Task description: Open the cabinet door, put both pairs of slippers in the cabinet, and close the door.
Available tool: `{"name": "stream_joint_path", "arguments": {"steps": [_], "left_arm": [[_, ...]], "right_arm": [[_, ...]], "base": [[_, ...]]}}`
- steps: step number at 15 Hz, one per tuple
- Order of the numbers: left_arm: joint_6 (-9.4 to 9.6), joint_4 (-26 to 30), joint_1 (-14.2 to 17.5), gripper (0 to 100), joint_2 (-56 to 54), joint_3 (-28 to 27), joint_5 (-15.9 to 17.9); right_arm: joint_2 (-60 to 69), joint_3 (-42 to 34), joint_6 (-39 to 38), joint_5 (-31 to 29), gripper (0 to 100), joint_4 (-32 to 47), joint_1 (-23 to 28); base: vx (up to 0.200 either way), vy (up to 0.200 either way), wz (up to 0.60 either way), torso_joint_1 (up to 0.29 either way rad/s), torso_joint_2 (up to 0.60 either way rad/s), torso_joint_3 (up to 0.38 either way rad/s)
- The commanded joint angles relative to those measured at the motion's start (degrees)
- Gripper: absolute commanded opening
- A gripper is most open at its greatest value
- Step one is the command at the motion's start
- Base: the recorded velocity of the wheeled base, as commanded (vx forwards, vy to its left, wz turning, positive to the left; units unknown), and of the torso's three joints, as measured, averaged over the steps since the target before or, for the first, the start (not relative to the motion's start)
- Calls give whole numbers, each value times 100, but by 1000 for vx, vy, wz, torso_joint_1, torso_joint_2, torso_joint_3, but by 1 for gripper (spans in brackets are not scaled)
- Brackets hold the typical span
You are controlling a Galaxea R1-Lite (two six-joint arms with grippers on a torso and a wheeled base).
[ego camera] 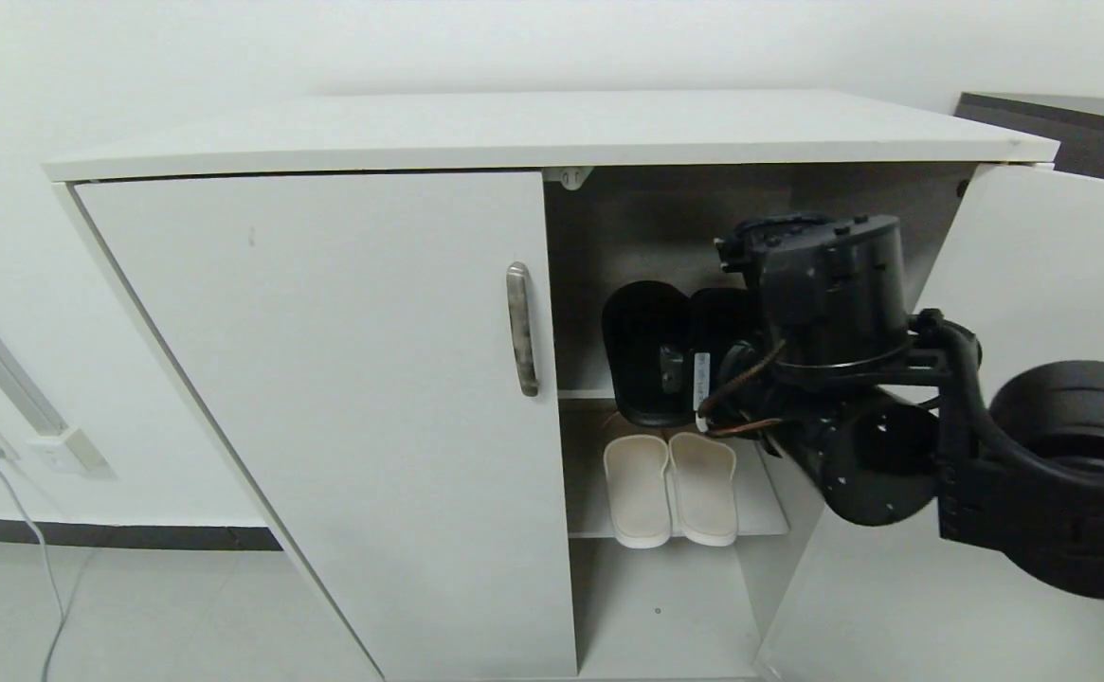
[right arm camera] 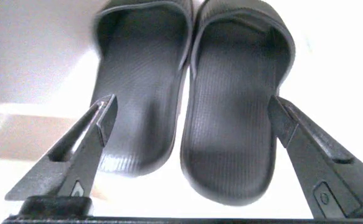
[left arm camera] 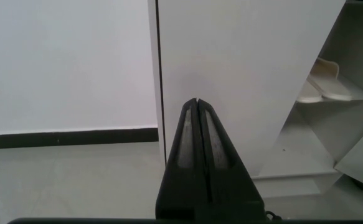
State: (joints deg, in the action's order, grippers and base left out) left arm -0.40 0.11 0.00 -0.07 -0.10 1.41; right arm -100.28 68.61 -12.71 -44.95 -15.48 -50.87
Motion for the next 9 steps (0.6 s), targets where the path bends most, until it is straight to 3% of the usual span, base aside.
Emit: {"name": "stream_joint_path", "arguments": {"steps": [1,6,9], "left_arm": [[5,7,0,0,7,1,-1],[14,-2,0,0,7,1,-10],[-4,-2,0,0,7,1,-1]], "right_arm": [[589,-559,15,30,0,-254,-239],[1090,-1552,15,1085,0,-623,-371],[923,-1605,-3,1146,0,-763,-371]], "base": [[0,0,0,0,0,0],[0,0,0,0,0,0],[0,0,0,0,0,0]]}}
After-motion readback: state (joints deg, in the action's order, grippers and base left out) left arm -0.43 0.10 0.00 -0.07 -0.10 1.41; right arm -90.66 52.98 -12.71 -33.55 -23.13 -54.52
